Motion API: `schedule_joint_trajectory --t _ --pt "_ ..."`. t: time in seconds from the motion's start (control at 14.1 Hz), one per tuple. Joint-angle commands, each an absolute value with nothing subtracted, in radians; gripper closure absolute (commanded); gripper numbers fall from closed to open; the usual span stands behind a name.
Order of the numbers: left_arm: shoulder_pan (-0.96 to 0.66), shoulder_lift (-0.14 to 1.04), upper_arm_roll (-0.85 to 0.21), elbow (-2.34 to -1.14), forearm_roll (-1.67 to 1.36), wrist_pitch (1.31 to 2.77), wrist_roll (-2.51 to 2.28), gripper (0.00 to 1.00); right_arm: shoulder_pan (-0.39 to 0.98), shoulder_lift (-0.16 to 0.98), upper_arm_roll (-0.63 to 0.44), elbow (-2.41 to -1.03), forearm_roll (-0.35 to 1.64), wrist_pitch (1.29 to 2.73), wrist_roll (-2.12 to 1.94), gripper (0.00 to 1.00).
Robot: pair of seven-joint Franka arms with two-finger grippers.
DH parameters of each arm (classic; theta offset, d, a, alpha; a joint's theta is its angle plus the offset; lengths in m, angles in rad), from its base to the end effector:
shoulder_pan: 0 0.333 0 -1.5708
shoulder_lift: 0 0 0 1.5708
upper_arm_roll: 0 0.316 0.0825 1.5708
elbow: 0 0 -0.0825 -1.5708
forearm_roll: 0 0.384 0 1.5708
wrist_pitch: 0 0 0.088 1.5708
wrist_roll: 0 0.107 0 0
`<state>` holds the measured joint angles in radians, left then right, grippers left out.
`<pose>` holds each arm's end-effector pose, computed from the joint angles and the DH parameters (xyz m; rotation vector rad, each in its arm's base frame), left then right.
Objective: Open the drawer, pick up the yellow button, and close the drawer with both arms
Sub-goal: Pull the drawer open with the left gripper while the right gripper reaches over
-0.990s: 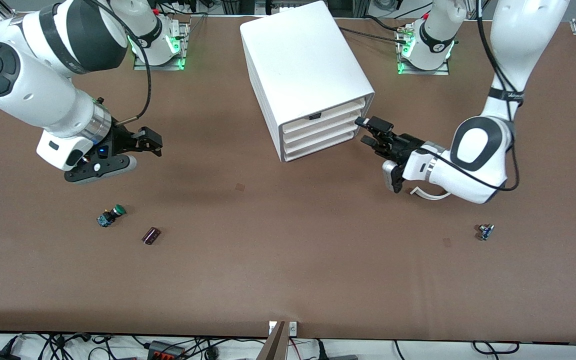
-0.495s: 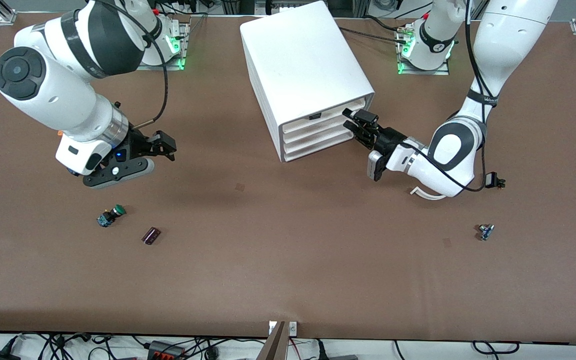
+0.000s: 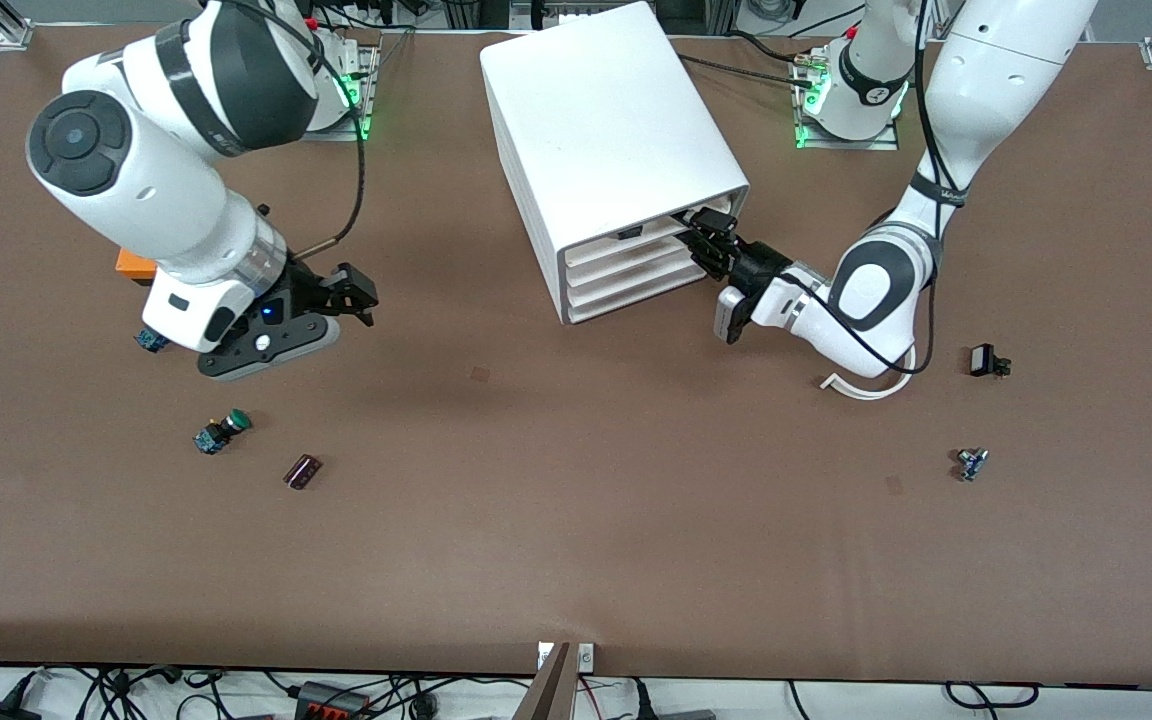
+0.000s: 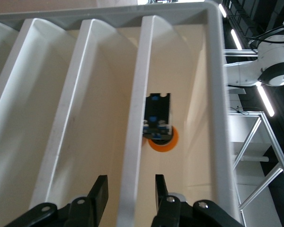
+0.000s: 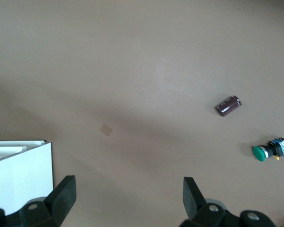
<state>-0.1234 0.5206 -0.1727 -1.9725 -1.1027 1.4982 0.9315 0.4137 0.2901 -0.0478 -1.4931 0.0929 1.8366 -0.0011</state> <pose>0.4851 -0.2507 0.2278 1.6401 -0.5777 -0.5208 0.6084 0.2451 0.5102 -3.0099 -0.5281 -0.0595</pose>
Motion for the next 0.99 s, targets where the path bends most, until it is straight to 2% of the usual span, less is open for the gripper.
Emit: schedule_joint_trajectory --t 0.0,0.14,0.21,0.42,0.92 --pt "-0.124 0.505 -0.187 -2.008 -1.132 1.528 0.974 0.83 0.439 0.34 -0.054 -1.421 0.101 1.832 0.03 0.0" --pt "-0.115 0.505 -0.186 -2.002 -1.131 1.522 0.974 0.98 0.443 0.351 -0.054 -1.408 0.103 1.839 0.041 0.0" --pt "-0.11 0.506 -0.186 -1.997 -1.131 1.522 0.974 1.0 0.449 0.356 -0.054 -1.408 0.104 1.861 0.041 0.0" --pt "-0.101 0.52 -0.175 -1.95 -1.118 1.528 0.965 1.0 0.472 0.364 -0.054 -1.407 0.103 1.884 0.061 0.0" --pt "-0.072 0.675 -0.124 -1.731 -1.114 1.528 0.956 1.0 0.546 0.391 -0.046 -1.404 0.167 1.988 0.172 0.0"
